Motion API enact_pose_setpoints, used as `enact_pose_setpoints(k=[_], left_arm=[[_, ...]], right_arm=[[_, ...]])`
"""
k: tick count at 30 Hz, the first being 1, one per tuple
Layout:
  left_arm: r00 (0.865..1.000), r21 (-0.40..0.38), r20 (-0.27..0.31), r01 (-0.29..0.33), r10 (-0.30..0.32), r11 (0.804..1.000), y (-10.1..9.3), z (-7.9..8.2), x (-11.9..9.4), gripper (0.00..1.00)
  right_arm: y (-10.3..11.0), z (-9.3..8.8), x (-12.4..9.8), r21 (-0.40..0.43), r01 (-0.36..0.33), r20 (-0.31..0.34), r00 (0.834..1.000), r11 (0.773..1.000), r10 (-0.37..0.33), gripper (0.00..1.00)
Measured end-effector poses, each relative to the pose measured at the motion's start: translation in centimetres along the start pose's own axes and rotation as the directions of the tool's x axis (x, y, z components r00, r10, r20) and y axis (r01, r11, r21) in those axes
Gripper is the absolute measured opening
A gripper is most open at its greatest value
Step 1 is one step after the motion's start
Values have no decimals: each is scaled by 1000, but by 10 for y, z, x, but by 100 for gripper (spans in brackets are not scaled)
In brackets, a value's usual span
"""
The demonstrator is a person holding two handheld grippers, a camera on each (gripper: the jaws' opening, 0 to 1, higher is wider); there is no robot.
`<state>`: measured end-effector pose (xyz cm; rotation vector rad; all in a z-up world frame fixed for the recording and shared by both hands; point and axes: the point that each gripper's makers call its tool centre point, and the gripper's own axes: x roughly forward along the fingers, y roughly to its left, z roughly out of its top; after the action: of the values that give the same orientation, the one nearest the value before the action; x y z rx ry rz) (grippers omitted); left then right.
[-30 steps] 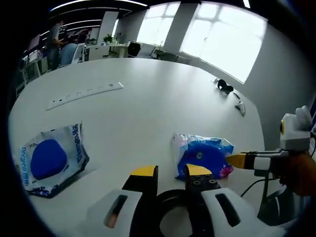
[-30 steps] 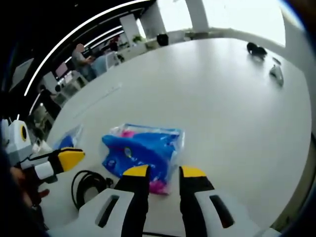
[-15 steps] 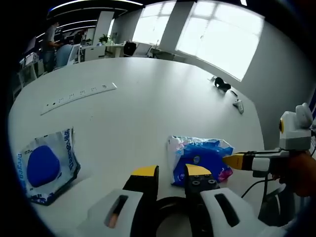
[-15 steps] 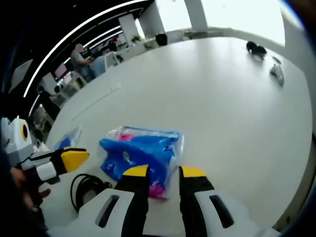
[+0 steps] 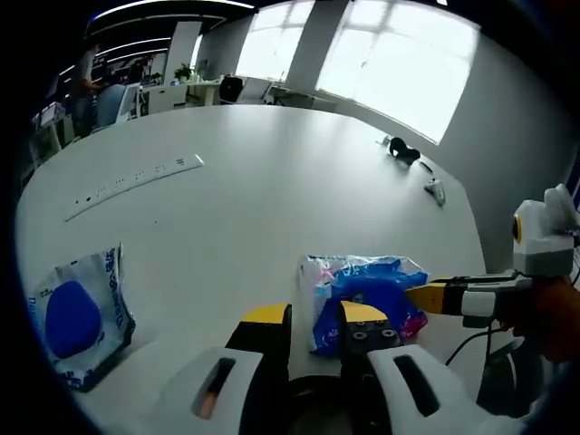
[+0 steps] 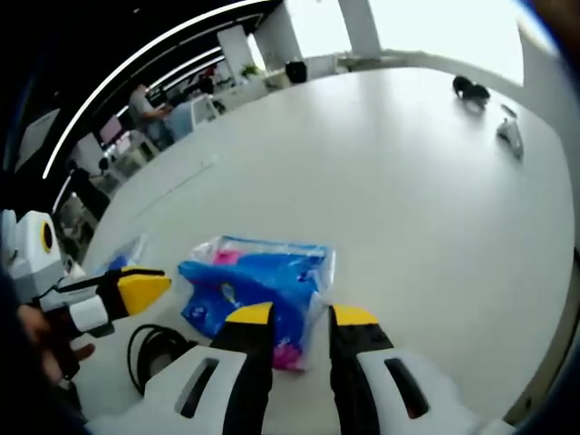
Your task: Arrange the tabletop items into an orderly group along one side of the table until the central work area is clear of visible clutter.
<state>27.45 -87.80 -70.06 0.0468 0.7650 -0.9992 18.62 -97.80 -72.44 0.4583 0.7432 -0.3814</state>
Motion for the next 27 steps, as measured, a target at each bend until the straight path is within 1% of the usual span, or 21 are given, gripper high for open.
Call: enact_pose_setpoints(k=[5, 13, 21, 27], left_arm=[[1000, 7, -1, 3, -3, 1000, -2, 3, 4, 19], [1000, 13, -16, 17, -17, 1000, -7, -1, 12, 18], [1000, 15, -16, 18, -18, 1000, -8, 2, 16, 16], [1000, 20, -13, 25, -25, 999, -9, 2, 18, 11]], right_arm=[[-1, 3, 2, -6, 1, 0, 1000, 1000, -1, 20], [-2, 5, 4, -5, 3, 0, 1000, 1000, -3, 20], [-3, 6, 6, -5, 4, -5, 1000, 1000, -4, 19], [-3, 7, 7, -12, 5, -6, 1000, 1000, -5, 18]])
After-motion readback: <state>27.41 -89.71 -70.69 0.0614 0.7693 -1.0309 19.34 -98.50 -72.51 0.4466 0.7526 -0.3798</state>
